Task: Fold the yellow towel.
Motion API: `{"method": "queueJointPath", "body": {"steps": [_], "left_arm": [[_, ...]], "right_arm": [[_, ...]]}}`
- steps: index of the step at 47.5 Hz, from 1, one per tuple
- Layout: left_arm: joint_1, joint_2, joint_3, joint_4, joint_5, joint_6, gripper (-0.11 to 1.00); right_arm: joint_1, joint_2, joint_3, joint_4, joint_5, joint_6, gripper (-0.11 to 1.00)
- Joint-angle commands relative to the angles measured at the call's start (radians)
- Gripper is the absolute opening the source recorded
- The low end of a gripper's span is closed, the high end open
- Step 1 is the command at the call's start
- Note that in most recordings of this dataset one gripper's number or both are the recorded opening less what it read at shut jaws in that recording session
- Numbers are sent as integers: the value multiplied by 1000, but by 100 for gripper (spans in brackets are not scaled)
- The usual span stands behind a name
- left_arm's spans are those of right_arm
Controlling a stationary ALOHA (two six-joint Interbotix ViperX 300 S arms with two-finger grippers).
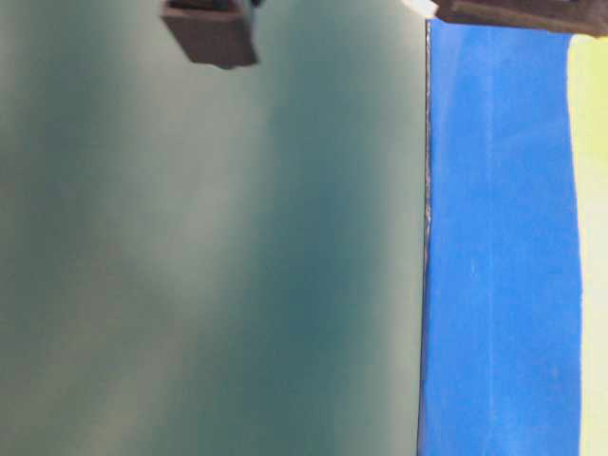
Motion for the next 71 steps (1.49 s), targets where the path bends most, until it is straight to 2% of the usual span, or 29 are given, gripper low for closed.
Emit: {"method": "queueJointPath", "body": {"steps": [1, 7, 17, 20, 28, 34, 47, 61, 66, 69, 71], "left_arm": [[20, -41, -9, 2, -3, 3, 72], [77, -72, 5, 2, -3, 26, 68], [275, -95, 31, 2, -3, 143, 68], [321, -94, 31, 2, -9, 179, 68], [377, -72, 41, 2, -14, 239, 68], [402, -38, 51, 2, -23, 244, 68], [402, 77, 69, 2, -67, 244, 67], [402, 81, 69, 2, -60, 238, 67], [402, 83, 66, 2, -43, 229, 61], [402, 83, 63, 2, -34, 227, 55], [402, 83, 61, 2, -29, 224, 47]], "right_arm": [[-21, -55, -6, -5, -5, -3, 53], [-87, -75, -2, -26, -5, -5, 53], [-224, -54, 0, -41, -2, -6, 53], [-245, -38, 2, -43, -2, -6, 53], [-268, 11, 0, -43, -5, -6, 53], [-284, 51, -6, -44, -8, -6, 53], [-314, 112, -5, -41, -14, -3, 53], [-314, 123, -8, -38, -18, -2, 52], [-313, 123, -8, -38, -18, -2, 50], [-310, 123, -6, -40, -18, -3, 43], [-308, 123, -6, -40, -18, -3, 35]]}}
